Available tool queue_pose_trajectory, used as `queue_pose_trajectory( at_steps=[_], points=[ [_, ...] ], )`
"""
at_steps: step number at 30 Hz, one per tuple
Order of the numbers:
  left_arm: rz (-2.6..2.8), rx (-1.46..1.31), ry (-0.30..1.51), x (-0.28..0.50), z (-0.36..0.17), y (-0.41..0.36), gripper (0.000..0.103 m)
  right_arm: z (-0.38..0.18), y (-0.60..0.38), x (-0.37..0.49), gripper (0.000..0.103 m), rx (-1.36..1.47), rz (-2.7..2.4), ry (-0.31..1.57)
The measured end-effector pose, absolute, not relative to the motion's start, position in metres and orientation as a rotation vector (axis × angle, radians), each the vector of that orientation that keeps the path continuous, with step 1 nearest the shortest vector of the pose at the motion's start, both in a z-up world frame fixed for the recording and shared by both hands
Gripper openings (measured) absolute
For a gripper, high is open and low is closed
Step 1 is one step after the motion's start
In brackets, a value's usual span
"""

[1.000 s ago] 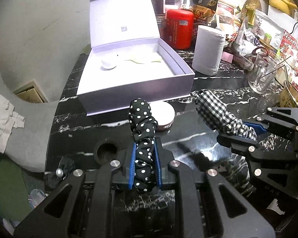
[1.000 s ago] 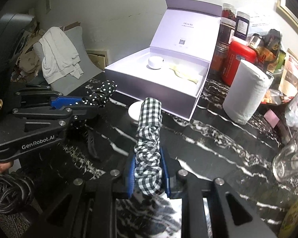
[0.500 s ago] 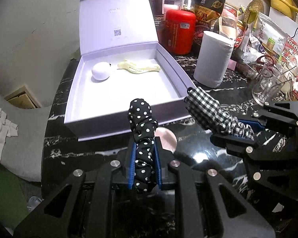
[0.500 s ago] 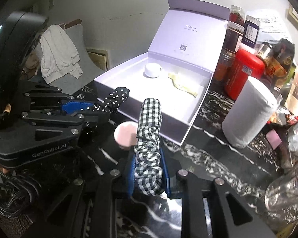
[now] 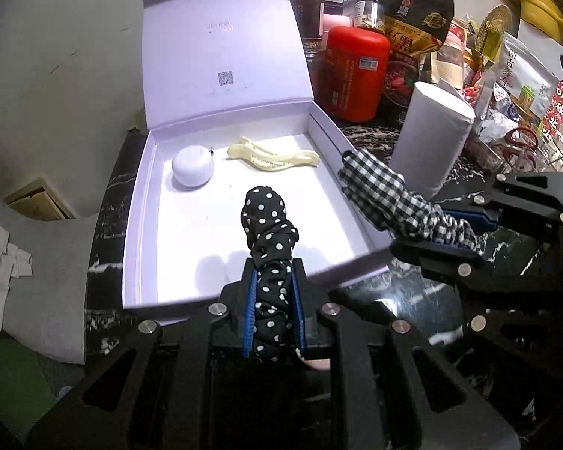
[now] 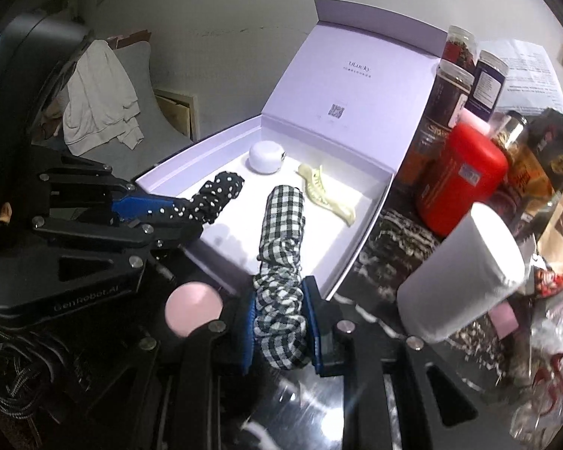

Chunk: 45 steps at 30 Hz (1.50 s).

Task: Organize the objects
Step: 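Lower both scrunchies into the white box beside the cream clip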

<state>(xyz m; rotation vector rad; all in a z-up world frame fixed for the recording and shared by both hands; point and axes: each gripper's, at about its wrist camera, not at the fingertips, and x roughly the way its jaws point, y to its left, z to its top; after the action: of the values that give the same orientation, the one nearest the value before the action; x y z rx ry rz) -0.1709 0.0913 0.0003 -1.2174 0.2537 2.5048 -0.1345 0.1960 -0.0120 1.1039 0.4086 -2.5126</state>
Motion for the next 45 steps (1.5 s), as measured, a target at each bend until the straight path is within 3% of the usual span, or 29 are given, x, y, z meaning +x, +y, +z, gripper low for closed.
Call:
queue_pose_trajectory(
  at_steps=[18, 27, 45],
  points=[
    [2.604, -1.214, 0.206, -0.247, 0.005, 0.084, 0.016, 0.001, 0.186, -0.213, 0.022, 1.061, -2.51, 0.412],
    [2.614, -1.253, 0.29, -0.278, -0.004, 0.091, 0.016, -0.005, 0.187, -0.248, 0.022, 1.076, -2.512, 0.396],
    [2.608, -1.305, 0.29, -0.33, -0.012, 0.09, 0.016, -0.023, 0.199, -0.306, 0.022, 1.162, -2.527, 0.311]
  ],
)
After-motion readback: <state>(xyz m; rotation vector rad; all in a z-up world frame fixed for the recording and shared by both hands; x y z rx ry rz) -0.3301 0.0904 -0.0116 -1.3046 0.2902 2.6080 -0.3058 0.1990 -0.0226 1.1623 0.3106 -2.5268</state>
